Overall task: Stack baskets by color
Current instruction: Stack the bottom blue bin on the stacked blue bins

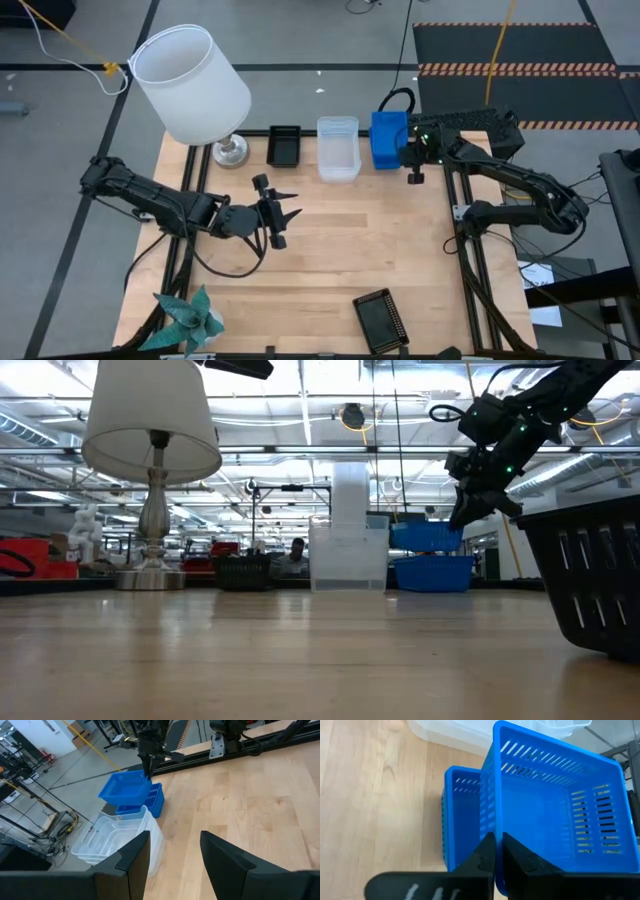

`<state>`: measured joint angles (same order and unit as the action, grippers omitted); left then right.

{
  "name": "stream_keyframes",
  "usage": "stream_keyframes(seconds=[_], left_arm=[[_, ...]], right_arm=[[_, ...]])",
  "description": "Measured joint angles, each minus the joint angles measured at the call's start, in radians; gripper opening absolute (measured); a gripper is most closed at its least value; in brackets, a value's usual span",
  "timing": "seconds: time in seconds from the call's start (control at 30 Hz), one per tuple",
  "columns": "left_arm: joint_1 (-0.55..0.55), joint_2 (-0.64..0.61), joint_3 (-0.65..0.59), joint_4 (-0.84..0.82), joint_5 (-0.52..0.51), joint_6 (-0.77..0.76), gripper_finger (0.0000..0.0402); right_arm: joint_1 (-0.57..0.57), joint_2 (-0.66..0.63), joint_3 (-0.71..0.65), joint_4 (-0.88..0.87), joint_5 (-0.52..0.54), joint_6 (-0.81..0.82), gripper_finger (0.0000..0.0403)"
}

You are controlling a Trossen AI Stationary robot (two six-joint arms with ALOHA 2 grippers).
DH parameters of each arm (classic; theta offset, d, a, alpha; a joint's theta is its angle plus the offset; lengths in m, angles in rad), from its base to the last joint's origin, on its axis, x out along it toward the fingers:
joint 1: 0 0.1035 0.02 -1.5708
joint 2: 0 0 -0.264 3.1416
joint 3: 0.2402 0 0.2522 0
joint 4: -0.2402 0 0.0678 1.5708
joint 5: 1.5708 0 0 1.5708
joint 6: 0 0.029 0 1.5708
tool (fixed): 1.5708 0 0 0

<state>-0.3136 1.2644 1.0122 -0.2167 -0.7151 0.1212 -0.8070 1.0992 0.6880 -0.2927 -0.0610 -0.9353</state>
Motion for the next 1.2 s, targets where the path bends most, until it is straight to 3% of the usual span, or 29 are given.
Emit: stream_keyframes(seconds=[0.2, 1.2], left_arm=[[0.0, 0.0, 0.0, 0.0, 0.0, 0.0, 0.0177], [0.0, 0.0, 0.0, -0.001, 0.0, -0.004, 0.0177]], right_arm=[[0.0, 0.0, 0.0, -0.046, -0.047, -0.056, 0.0006], [0.0, 0.0, -0.034, -0.011, -0.046, -0.044, 0.0015]])
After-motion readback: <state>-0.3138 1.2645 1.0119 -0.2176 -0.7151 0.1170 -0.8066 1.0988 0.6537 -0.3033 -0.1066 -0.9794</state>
